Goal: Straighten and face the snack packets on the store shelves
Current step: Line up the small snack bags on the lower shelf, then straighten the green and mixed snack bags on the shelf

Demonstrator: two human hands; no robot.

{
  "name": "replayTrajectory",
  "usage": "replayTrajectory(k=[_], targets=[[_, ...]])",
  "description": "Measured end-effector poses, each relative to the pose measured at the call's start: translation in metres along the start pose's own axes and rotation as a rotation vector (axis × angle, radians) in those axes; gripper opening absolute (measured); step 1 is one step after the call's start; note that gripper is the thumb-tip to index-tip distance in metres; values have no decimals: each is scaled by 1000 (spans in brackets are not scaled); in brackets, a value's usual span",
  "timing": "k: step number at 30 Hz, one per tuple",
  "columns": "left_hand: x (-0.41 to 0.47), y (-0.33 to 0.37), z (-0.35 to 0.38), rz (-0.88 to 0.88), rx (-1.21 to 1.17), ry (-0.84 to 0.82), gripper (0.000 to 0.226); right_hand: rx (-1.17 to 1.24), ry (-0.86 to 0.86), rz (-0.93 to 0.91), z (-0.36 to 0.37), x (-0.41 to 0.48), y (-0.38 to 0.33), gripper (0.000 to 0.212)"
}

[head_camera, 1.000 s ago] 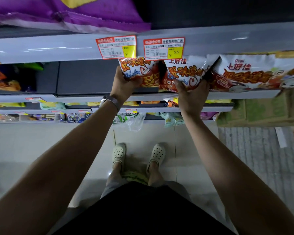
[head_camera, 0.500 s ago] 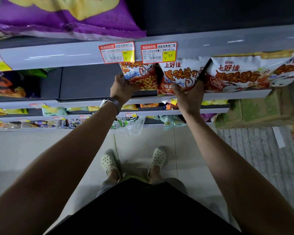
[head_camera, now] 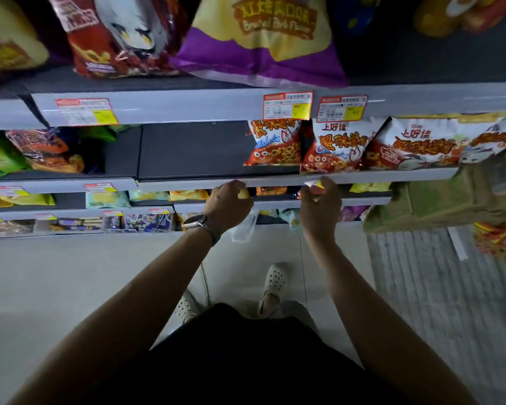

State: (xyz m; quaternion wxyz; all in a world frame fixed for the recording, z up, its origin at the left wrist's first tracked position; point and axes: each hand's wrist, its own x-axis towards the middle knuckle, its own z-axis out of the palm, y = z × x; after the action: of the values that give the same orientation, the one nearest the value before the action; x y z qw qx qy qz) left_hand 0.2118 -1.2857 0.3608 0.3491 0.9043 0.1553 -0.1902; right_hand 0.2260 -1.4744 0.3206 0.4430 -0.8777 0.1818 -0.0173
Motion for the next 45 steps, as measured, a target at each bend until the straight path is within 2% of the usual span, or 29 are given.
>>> replayTrajectory(k=[3, 6, 8, 13, 18, 24, 29, 32, 41, 45], targets=[[-27, -33, -28, 42, 11, 11, 32, -11, -136, -138, 21, -53, -29, 32], [-54, -76, -56, 33, 13, 68, 32, -129, -286, -184, 49, -98, -58, 45], [-71, -107, -73, 10, 15, 112, 34, -184, -360, -184, 66, -123, -78, 41], [-101, -172, -108, -25, 28, 130, 28, -329, -434, -316, 108, -185, -120, 30], [-129, -217, -134, -49, 40, 132, 30, -584, -503, -484, 146, -225, -144, 31], [-138, -261, -155, -148, 43, 145, 38, -690, -508, -598, 169, -236, -173, 32], [-129, -279, -174, -236, 47, 155, 43, -716, -645, -597, 192, -225, -190, 40], [-122, -287, -189, -299, 51, 193, 43, -748, -730, -632, 216, -213, -205, 36], [-104, -324, -226, -417, 70, 215, 45, -636, -708, -720, 278, -218, -242, 32], [-86, -350, -249, -399, 94, 217, 44, -637, -579, -699, 303, -219, -255, 33]])
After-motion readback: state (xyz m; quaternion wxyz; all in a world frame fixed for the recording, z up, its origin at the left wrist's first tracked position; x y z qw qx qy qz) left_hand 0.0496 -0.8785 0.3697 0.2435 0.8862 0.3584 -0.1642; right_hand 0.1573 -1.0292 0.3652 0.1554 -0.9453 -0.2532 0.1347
